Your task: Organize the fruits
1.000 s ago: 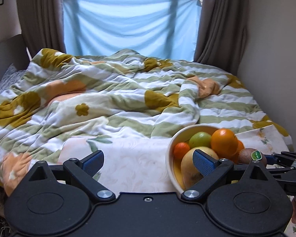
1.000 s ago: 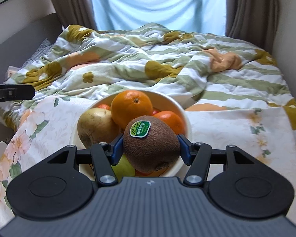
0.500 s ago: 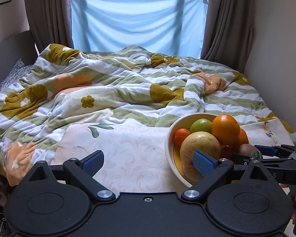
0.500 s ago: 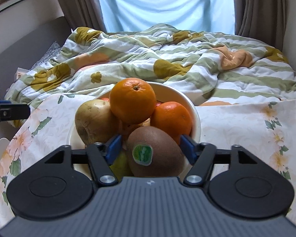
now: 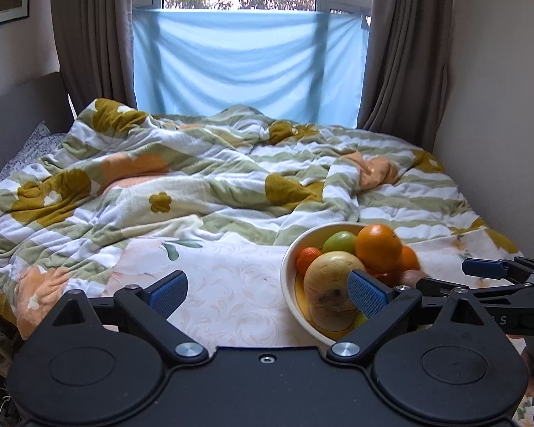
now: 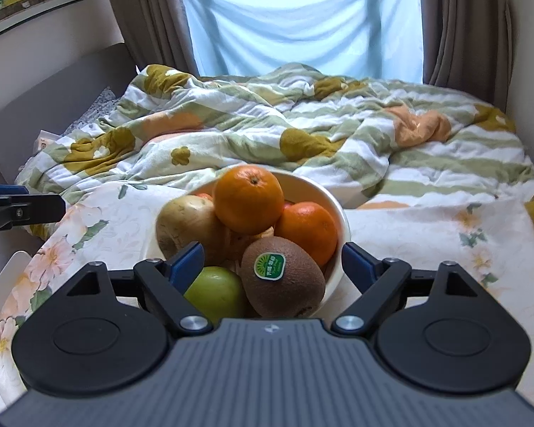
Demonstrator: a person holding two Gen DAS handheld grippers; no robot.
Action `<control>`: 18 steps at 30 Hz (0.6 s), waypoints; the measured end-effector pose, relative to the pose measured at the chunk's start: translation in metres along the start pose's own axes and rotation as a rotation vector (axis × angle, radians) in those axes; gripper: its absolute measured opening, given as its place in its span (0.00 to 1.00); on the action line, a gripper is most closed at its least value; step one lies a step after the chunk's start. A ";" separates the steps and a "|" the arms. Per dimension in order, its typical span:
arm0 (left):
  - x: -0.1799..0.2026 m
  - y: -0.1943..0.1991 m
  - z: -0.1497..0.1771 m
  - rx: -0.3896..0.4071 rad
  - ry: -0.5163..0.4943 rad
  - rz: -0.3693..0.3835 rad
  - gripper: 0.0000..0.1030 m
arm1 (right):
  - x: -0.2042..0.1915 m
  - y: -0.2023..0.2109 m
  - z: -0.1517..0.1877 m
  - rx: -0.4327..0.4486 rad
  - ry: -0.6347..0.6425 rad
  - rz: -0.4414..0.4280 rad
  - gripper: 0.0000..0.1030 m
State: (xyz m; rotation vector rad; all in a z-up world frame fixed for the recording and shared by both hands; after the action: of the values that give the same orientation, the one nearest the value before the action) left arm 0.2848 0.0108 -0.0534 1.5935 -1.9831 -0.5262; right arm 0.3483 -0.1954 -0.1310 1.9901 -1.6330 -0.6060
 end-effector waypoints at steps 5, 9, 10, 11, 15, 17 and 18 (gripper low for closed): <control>0.007 0.029 -0.007 0.031 -0.017 -0.001 0.96 | 0.001 0.037 -0.014 0.029 0.015 0.023 0.97; 0.011 0.050 -0.010 0.040 -0.019 0.002 0.96 | 0.004 0.075 -0.022 0.041 0.022 0.068 0.99; 0.013 0.056 -0.010 0.042 -0.021 0.007 0.96 | 0.005 0.084 -0.024 0.041 0.021 0.084 1.00; 0.015 0.062 -0.010 0.041 -0.027 0.012 0.96 | 0.007 0.093 -0.025 0.039 0.018 0.103 1.00; 0.019 0.078 -0.006 0.016 -0.061 0.006 0.98 | 0.014 0.126 -0.025 0.024 0.010 0.167 1.00; 0.022 0.083 -0.001 -0.008 -0.066 0.019 0.99 | 0.017 0.139 -0.023 0.011 0.004 0.204 1.00; 0.024 0.085 0.002 -0.020 -0.069 0.028 1.00 | 0.018 0.145 -0.022 0.002 -0.001 0.219 1.00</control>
State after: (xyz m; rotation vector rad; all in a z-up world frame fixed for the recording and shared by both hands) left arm 0.2143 0.0068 0.0004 1.5522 -2.0415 -0.5954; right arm 0.2542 -0.2345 -0.0241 1.7801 -1.8214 -0.5224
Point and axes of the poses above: each gripper's, at about its wrist camera, not at the fingertips, and y roughly against the way its jaws point, x to its right, z to its underside, the point moved 9 cm from there along -y, roughly the way its jaws point, and after that the axes turned 13 degrees about z, right-handed, at the moved point
